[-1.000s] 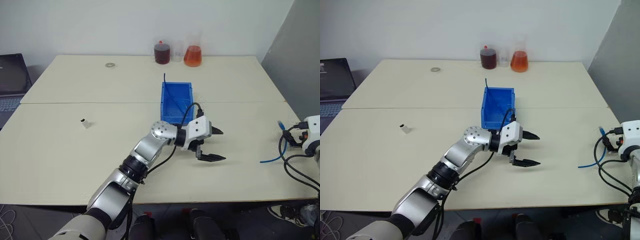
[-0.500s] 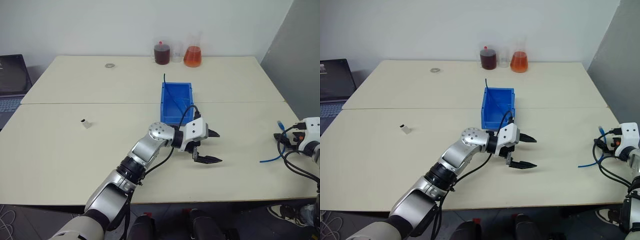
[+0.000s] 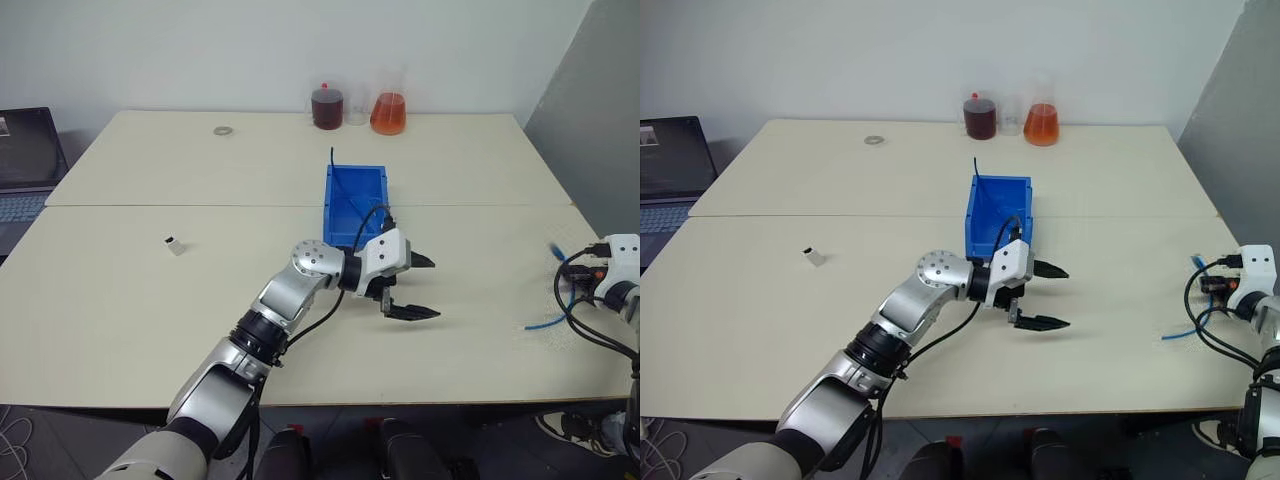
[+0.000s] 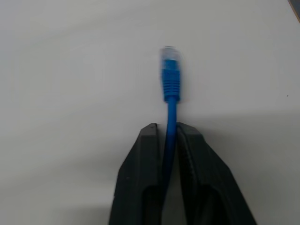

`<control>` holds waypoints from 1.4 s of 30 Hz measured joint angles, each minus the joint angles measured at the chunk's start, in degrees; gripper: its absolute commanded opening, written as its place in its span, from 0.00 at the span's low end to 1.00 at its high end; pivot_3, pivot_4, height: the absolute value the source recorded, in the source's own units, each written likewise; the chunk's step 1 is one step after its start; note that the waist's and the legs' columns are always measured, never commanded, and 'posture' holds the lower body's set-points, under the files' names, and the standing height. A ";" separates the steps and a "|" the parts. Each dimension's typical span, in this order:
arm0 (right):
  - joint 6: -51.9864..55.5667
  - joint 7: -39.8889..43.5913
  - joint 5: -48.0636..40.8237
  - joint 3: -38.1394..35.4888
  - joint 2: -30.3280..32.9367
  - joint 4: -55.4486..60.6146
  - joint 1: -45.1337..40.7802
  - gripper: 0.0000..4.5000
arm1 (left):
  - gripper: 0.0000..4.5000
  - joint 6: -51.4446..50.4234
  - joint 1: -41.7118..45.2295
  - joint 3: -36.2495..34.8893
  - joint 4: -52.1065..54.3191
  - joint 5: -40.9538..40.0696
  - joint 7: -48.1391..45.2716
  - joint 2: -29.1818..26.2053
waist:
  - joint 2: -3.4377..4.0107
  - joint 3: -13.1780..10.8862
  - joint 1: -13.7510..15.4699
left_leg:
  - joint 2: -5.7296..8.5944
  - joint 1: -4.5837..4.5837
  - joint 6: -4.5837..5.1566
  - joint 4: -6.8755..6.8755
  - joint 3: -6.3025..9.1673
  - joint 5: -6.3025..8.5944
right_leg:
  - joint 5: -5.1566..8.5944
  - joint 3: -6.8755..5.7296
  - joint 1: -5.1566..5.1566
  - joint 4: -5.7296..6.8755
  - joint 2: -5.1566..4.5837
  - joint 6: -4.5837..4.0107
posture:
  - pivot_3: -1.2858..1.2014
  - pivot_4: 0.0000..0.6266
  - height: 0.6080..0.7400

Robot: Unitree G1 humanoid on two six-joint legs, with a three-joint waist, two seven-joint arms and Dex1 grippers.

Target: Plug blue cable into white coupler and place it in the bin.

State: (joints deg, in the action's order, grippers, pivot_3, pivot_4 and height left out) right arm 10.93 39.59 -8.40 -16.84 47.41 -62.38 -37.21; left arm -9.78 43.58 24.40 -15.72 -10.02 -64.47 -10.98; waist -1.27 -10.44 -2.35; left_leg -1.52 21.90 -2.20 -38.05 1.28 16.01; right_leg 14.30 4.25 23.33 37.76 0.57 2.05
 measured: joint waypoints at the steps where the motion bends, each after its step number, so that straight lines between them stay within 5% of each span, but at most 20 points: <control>1: -0.14 -0.05 0.00 0.00 0.00 -0.12 -0.02 0.02 | 1.00 -0.05 0.00 -0.01 0.00 0.00 0.00 -0.01 | 0.00 0.00 0.01 | 0.00 0.00 0.00 0.00 0.00 0.00 | 0.00 0.00 -0.01 0.00 0.00 0.00 | 0.52 0.24 1.00; 9: -4.18 3.95 1.87 3.97 0.01 5.16 2.96 0.02 | 1.00 0.36 -0.65 -0.18 2.17 1.33 0.17 -3.36 | 0.01 0.00 -0.38 | -0.04 -0.04 0.00 0.04 0.02 0.00 | 0.00 -0.01 -0.01 0.02 0.03 0.00 | 0.52 0.24 1.00; 14: 0.48 14.71 -0.90 9.64 -1.92 30.24 11.19 0.02 | 1.00 -4.91 -5.73 -8.29 16.10 -0.45 4.22 -11.00 | 0.15 -0.05 -1.64 | -0.13 -0.12 -0.01 0.06 0.12 0.00 | 0.07 -0.03 0.07 0.28 0.07 0.10 | 0.52 0.24 1.00; 20: 11.44 17.77 -6.10 18.07 -9.23 54.16 9.56 0.02 | 1.00 -17.71 -17.60 -21.35 32.05 -4.49 13.76 -17.19 | 0.19 -0.09 -1.95 | -0.15 -0.12 -0.03 0.00 0.32 -0.02 | 0.14 -0.21 0.05 0.35 0.07 0.23 | 0.52 0.24 1.00; 25: 10.70 16.04 -2.97 27.44 -20.63 52.60 3.56 0.02 | 1.00 -29.30 -36.77 -34.04 45.88 -10.40 22.00 -17.56 | 0.10 -0.14 -1.86 | -0.18 -0.02 -0.04 -0.01 0.32 -0.02 | 0.06 -0.22 0.14 0.30 -0.09 0.07 | 0.52 0.24 1.00; 30: 5.93 15.65 2.20 35.49 -29.54 44.23 -4.04 0.02 | 1.00 -29.35 -59.28 -37.68 56.58 -9.80 31.09 -9.87 | 0.05 -0.16 -0.74 | -0.04 0.02 -0.04 -0.01 0.32 -0.01 | -0.02 -0.20 0.17 0.29 -0.61 -0.02 | 0.52 0.24 1.00; 35: -1.62 16.78 6.13 40.71 -36.02 34.02 -8.13 0.02 | 1.00 -23.08 -69.03 -34.83 58.02 -6.23 37.72 -3.91 | -0.06 -0.12 0.65 | -0.03 -0.05 -0.04 -0.01 0.19 -0.01 | -0.01 -0.31 0.03 0.17 -0.60 -0.04 | 0.52 0.24 1.00; 40: -5.78 19.42 8.45 42.79 -37.04 28.41 -8.55 0.02 | 1.00 -19.16 -69.70 -34.73 57.77 -5.06 41.88 -1.04 | -0.06 -0.12 0.52 | -0.01 -0.10 -0.03 -0.02 0.15 -0.02 | 0.00 -0.31 0.03 0.21 -0.40 -0.04 | 0.52 0.24 1.00; 42: -7.62 20.15 9.50 42.84 -36.82 26.61 -9.11 0.12 | 1.00 -17.99 -70.50 -34.00 57.76 -4.90 42.60 -1.02 | -0.05 -0.13 0.29 | -0.03 -0.11 -0.03 -0.01 0.15 -0.01 | 0.01 -0.28 0.05 0.21 -0.22 -0.07 | 0.52 0.24 1.00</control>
State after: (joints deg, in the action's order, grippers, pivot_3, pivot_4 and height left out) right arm 3.31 59.74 1.09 26.00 10.59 -35.77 -46.32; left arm -27.77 -26.92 -9.60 42.04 -14.92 -21.87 -12.00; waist -1.33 -10.56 -2.07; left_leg -1.55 21.80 -2.23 -38.06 1.42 16.00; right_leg 14.31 3.96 23.38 37.98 0.35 1.98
